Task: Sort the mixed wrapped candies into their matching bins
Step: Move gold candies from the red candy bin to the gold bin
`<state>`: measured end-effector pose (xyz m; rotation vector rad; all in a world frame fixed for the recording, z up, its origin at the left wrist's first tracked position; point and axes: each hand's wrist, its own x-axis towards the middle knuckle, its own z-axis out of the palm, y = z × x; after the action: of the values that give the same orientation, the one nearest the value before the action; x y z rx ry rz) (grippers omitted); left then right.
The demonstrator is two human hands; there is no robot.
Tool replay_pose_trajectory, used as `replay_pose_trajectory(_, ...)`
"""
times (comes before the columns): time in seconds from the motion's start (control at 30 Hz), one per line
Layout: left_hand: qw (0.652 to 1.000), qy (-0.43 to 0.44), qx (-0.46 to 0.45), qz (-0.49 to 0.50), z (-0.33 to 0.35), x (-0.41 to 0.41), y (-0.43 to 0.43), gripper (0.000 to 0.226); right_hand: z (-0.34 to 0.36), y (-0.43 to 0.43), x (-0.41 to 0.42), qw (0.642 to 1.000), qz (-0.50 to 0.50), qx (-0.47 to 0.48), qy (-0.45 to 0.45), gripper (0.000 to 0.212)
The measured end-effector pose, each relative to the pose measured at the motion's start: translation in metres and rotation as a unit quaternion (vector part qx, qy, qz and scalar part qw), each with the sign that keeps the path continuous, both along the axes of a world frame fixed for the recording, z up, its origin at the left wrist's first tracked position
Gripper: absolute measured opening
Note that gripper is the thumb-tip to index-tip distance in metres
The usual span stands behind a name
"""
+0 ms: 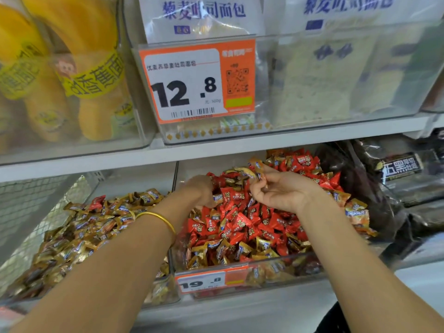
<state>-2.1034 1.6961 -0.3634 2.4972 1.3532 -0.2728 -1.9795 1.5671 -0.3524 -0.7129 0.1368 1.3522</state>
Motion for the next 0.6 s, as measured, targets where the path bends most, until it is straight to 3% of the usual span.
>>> replay_pose_trajectory(0.2,0.99,-0.077,-0.117,0.026,-0.002,0.0,-0.006,0.052,-0.003,0.006,0.007,0.987,0.001,0.021,0.16,0.03)
replay_pose_trajectory(0.33,0.999,-0.018,0.032,-0.033,-0.004,0.002,-0.009,0.039,0.0,0.01,-0.002,0.983,0.008,0.064,0.17,0.034)
replay_pose_trajectory(0.4,0.997,-0.055,0.041,-0.028,-0.008,0.003,-0.001,0.026,0.0,0.015,-0.007,0.986,0.01,0.066,0.153,0.034)
replay_pose_trajectory(0.5,0.988,-0.152,0.032,-0.009,-0.004,-0.003,0.004,0.004,-0.001,0.022,-0.01,0.999,-0.007,0.005,0.044,0.037)
replay_pose_trajectory(0.6,0.96,-0.281,-0.001,0.02,0.0,-0.009,0.005,0.014,-0.003,0.024,-0.008,1.0,0.001,-0.006,-0.026,0.038)
